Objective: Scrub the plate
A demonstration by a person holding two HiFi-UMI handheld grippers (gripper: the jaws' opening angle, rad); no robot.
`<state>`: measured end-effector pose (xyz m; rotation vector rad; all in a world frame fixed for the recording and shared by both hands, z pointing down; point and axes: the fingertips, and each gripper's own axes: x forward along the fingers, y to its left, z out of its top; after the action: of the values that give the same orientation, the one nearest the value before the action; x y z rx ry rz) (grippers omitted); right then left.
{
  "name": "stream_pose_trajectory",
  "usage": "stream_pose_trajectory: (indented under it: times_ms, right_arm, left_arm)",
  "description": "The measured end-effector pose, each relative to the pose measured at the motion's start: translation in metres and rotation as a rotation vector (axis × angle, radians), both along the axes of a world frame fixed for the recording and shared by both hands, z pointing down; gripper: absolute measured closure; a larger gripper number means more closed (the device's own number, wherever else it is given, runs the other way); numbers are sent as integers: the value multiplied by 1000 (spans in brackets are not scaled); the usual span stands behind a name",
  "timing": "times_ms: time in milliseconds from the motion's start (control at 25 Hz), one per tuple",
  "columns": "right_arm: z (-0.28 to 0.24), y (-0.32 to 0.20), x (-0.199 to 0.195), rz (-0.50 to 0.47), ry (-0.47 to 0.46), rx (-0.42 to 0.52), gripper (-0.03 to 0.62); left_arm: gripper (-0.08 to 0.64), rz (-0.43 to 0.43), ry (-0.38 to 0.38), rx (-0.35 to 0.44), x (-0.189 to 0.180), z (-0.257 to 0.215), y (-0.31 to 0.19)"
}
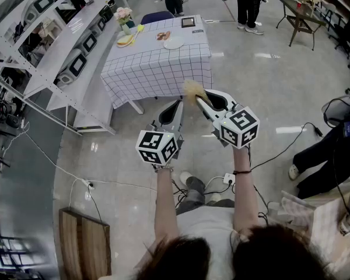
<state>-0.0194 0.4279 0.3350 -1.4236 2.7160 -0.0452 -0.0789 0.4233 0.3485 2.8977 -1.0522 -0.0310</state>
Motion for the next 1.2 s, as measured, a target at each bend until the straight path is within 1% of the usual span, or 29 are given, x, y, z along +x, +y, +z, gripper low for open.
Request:
stream_pose_trajectory:
  times_ms: [320,720,840,1040,1200]
  right_arm:
    - [1,0,12,-8,-18,-1,512]
    - [6,-4,32,19,-20,-11,512]
    - [2,-6,40,37,-25,-9,512]
    - [8,-20,52,64,-35,-23,512]
    - [15,-41,59,82,-48,-36,512]
  left_arm:
    - [549,-16,9,-11,11,3,-1]
    - [549,-50,26,-35,21,8,-7]
    - [549,-43,34,-40,30,5,-11]
    - [549,-14,25,-54,42,12,-22]
    - [549,-24,25,-65,38,19,-43]
